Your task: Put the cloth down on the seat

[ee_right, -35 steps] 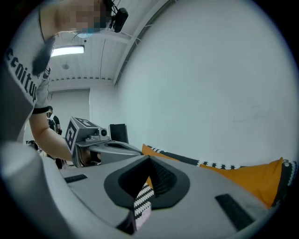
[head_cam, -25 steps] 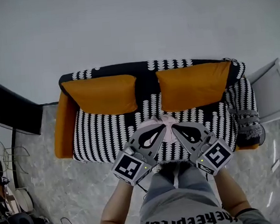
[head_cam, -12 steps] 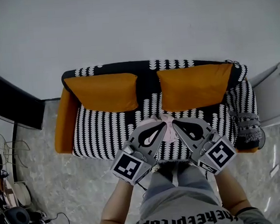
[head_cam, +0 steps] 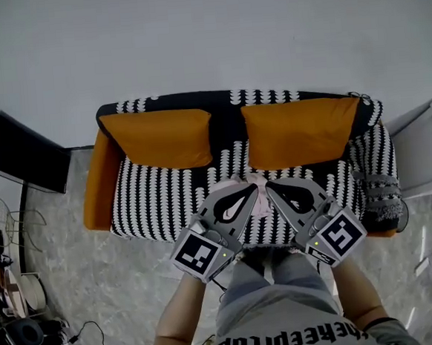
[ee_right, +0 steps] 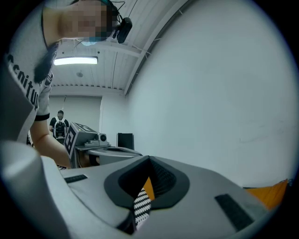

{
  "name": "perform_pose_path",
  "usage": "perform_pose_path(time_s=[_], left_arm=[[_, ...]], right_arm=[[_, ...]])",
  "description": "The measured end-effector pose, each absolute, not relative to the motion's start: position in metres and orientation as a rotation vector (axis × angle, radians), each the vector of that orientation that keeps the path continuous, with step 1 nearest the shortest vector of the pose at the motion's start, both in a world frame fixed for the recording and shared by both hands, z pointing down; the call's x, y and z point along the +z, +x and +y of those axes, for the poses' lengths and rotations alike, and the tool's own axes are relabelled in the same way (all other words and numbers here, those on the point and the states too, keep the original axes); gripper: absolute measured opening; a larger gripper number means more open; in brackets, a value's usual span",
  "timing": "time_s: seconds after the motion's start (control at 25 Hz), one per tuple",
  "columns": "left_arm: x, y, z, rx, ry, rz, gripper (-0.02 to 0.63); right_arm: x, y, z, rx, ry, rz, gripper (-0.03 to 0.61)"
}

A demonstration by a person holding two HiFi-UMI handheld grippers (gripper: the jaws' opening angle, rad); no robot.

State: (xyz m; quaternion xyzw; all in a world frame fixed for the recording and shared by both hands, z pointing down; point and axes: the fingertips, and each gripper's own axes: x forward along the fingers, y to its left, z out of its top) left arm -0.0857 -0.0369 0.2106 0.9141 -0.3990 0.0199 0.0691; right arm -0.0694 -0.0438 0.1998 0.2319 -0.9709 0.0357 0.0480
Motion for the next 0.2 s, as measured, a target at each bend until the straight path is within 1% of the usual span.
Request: perform_pose_path(time_s=[0.2], left_arm=[[0.2104, -0.0847, -0.0403, 0.067, 2.764, -1.215, 0.021]], right_arm=[[0.1989, -0.0692, -0.0456, 0.097, 0.687, -2.966, -0.008]])
